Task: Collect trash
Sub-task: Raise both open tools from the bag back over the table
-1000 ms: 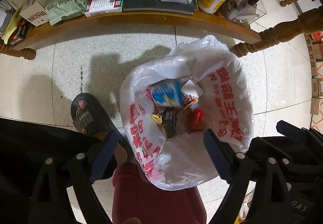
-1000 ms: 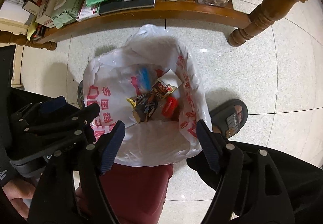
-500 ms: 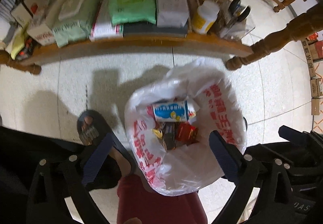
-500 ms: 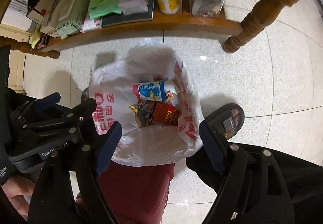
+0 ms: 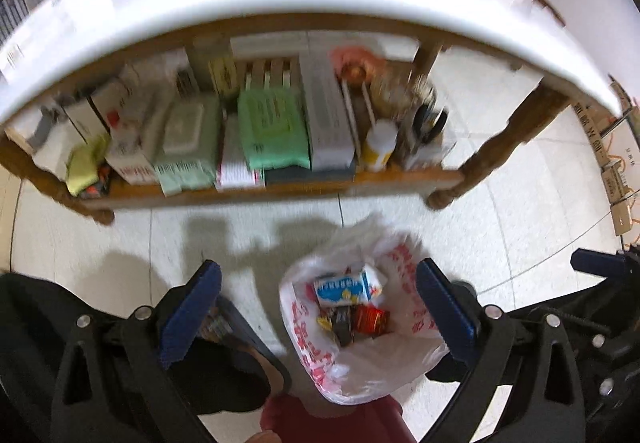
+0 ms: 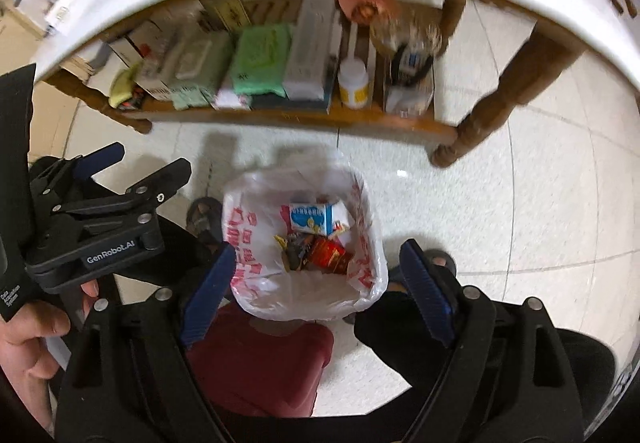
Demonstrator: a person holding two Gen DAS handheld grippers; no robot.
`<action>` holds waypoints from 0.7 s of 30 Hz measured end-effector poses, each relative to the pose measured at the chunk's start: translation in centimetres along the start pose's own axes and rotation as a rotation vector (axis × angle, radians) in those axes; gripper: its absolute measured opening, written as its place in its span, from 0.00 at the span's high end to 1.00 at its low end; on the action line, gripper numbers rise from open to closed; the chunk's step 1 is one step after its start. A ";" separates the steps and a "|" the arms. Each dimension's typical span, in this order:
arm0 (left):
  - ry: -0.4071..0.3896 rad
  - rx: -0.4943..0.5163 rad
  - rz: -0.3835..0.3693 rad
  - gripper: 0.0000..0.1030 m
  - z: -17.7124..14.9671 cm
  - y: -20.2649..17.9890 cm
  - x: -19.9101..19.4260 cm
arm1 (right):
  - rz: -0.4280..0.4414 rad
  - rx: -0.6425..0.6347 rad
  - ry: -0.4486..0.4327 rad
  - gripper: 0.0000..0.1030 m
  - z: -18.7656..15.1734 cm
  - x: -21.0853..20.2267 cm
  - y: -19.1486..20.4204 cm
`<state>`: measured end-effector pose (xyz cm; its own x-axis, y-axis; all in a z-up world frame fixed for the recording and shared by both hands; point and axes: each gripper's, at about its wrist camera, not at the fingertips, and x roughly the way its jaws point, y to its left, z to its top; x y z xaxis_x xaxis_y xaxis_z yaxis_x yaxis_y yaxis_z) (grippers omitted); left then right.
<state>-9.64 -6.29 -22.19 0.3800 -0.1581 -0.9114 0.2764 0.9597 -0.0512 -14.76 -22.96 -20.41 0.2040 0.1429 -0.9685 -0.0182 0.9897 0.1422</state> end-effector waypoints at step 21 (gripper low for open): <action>-0.338 0.196 0.021 0.08 16.5 3.6 -12.9 | -0.075 -0.216 -0.218 0.19 11.3 -14.7 0.7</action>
<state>1.02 -4.67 -3.92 0.6479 -0.2377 -0.7237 0.4162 0.9062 0.0750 -6.72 -24.45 -3.77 0.4168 0.0864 -0.9049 -0.1981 0.9802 0.0023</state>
